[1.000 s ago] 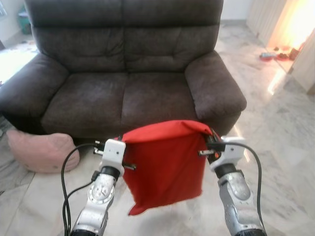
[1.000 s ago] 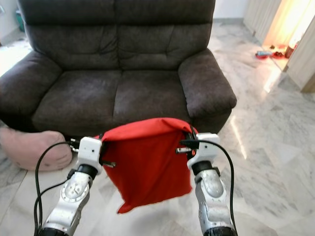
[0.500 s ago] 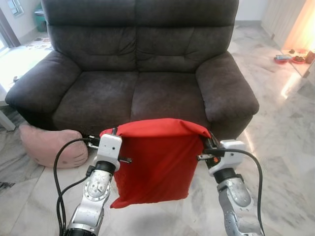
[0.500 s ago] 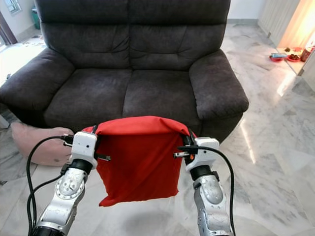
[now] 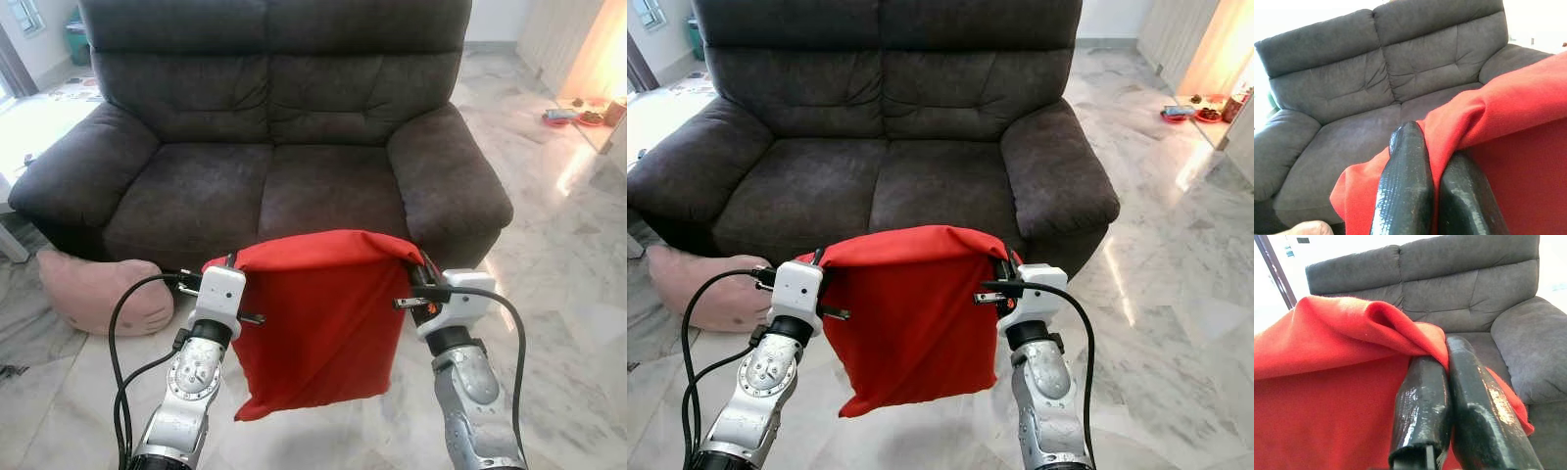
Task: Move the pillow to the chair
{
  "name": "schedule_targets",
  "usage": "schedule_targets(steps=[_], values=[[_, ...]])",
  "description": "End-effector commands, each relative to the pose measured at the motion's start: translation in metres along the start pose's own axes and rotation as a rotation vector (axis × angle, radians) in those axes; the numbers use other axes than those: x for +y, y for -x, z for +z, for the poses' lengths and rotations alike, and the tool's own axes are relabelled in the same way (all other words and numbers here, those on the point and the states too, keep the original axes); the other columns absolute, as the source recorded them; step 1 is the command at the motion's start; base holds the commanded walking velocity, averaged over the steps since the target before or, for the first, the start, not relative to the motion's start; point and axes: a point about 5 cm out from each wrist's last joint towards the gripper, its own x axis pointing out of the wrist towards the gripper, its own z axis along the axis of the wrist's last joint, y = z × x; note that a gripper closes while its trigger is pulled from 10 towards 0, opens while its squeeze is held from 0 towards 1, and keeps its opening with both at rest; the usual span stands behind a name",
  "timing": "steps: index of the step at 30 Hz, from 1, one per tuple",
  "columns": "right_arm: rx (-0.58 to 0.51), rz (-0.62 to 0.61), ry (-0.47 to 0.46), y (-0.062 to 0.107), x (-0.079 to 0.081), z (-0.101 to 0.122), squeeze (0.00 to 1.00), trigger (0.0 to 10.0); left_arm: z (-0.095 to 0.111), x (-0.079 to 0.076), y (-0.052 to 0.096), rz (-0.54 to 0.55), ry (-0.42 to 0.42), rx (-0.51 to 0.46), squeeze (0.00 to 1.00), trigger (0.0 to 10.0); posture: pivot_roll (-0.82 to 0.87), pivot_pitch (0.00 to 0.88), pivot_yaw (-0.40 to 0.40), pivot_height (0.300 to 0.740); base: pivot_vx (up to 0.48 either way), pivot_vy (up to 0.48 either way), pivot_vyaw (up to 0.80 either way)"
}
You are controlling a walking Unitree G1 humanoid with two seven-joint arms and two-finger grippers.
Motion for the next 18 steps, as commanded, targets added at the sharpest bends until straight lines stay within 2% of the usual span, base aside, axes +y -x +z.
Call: schedule_targets(steps=[1, 18], values=[[-0.087, -0.023, 0.008, -0.0063, -0.0029, 0.0192, 0.00, 10.0, 0.0166, 0.0082, -0.0039, 0.031, -0.016, -0.079, 0.00, 10.0, -0.01, 0.028, 0.033, 0.740, 0.371, 0.000, 0.00], [-0.090, -0.023, 0.013, -0.0094, -0.0023, 0.0224, 0.00, 10.0, 0.0187, 0.0082, -0.0046, 0.040, -0.012, -0.080, 0.00, 10.0, 0.00, 0.062, 0.024, 0.740, 0.390, 0.000, 0.00]])
